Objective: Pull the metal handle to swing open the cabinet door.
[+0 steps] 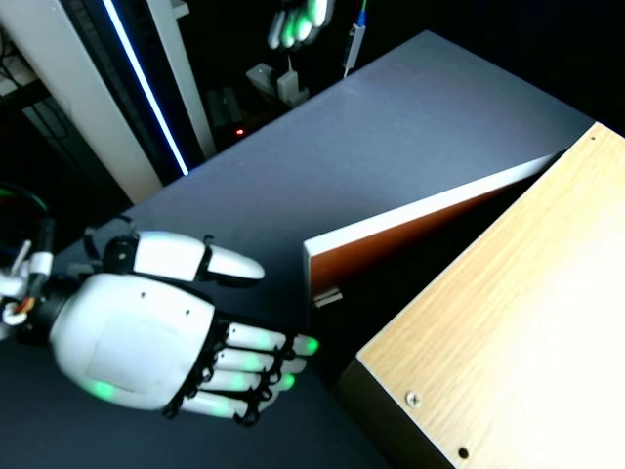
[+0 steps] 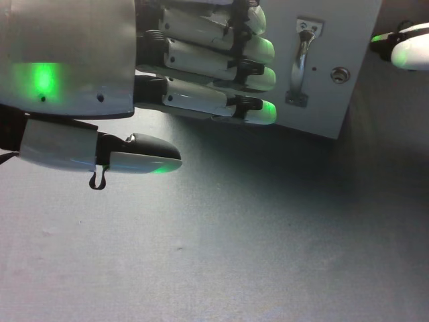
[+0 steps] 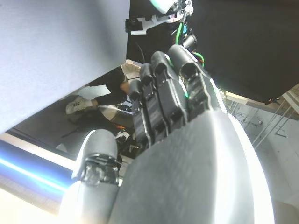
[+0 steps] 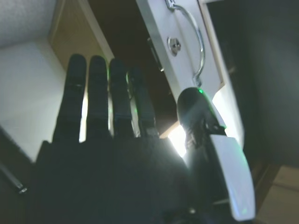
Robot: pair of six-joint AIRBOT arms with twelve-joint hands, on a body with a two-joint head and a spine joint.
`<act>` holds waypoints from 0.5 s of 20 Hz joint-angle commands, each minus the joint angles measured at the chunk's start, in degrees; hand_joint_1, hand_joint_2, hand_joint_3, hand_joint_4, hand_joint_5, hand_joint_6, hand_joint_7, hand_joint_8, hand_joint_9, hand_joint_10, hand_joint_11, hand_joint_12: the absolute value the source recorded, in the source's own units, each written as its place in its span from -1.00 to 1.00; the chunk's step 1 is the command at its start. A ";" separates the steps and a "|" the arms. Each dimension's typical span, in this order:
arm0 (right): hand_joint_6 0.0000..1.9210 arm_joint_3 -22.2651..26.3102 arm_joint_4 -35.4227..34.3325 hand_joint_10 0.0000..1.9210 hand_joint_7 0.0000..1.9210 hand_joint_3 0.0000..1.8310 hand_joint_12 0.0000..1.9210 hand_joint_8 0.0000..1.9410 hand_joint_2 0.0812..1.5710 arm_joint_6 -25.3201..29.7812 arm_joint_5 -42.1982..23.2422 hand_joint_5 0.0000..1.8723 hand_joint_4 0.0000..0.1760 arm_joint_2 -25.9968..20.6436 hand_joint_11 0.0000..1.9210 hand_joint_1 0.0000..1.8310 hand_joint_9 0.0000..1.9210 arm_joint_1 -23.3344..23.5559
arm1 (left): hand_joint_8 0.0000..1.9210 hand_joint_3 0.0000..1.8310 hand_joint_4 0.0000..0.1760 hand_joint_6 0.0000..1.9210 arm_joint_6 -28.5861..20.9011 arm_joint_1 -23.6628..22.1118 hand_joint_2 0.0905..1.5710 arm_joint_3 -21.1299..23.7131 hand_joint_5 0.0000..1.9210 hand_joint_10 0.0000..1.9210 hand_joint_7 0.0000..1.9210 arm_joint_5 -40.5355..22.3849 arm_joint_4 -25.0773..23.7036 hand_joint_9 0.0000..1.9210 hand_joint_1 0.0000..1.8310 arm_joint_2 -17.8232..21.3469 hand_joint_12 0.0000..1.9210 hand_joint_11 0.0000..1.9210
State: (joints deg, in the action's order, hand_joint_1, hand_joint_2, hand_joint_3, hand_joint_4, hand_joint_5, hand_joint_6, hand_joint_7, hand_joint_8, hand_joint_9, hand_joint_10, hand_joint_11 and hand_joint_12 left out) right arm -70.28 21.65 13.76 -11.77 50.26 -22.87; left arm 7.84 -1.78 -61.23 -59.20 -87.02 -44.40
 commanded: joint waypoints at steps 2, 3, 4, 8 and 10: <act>-1.00 -0.43 -1.19 -1.00 -0.72 -0.93 -0.31 -1.00 1.00 0.61 -6.47 -0.73 -1.00 0.27 -1.00 -1.00 -0.74 1.32 | -1.00 -0.92 -1.00 -1.00 0.44 -0.37 1.00 0.22 -0.57 -1.00 -0.57 -1.25 5.30 -0.60 -1.00 0.46 -0.13 -0.98; -1.00 -0.44 -1.19 -1.00 -0.72 -0.93 -0.33 -1.00 1.00 0.61 -7.93 -0.74 -1.00 0.48 -1.00 -1.00 -0.75 1.34 | -1.00 -0.92 -1.00 -1.00 0.44 -0.37 1.00 0.22 -0.57 -1.00 -0.56 -1.25 5.30 -0.60 -1.00 0.46 -0.13 -0.98; -1.00 -0.41 -1.19 -1.00 -0.73 -0.93 -0.35 -1.00 1.00 0.61 -8.69 -0.74 -1.00 0.58 -1.00 -1.00 -0.75 1.34 | -1.00 -0.92 -1.00 -1.00 0.44 -0.37 1.00 0.22 -0.56 -1.00 -0.56 -1.25 5.30 -0.59 -1.00 0.46 -0.13 -0.97; -1.00 0.06 -0.74 -1.00 -0.73 -0.92 -0.35 -1.00 1.00 0.61 -12.97 -0.74 -1.00 0.76 -1.00 -1.00 -0.76 1.32 | -0.99 -0.93 -1.00 -1.00 0.44 -0.37 1.00 0.22 -0.56 -0.99 -0.55 -1.25 5.30 -0.58 -1.00 0.46 -0.13 -0.96; -1.00 0.33 0.02 -1.00 -0.72 -0.93 -0.34 -1.00 1.00 0.61 -14.44 -0.74 -1.00 0.76 -1.00 -1.00 -0.75 1.23 | -0.99 -0.92 -1.00 -1.00 0.44 -0.37 1.00 0.22 -0.56 -0.99 -0.55 -1.25 5.30 -0.58 -1.00 0.46 -0.13 -0.96</act>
State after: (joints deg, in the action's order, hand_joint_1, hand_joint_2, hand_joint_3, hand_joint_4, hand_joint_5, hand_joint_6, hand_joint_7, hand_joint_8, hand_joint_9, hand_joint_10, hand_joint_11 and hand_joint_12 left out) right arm -70.08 23.16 13.76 -19.53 51.33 -22.35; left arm 7.84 -1.78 -61.23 -59.18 -87.05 -44.40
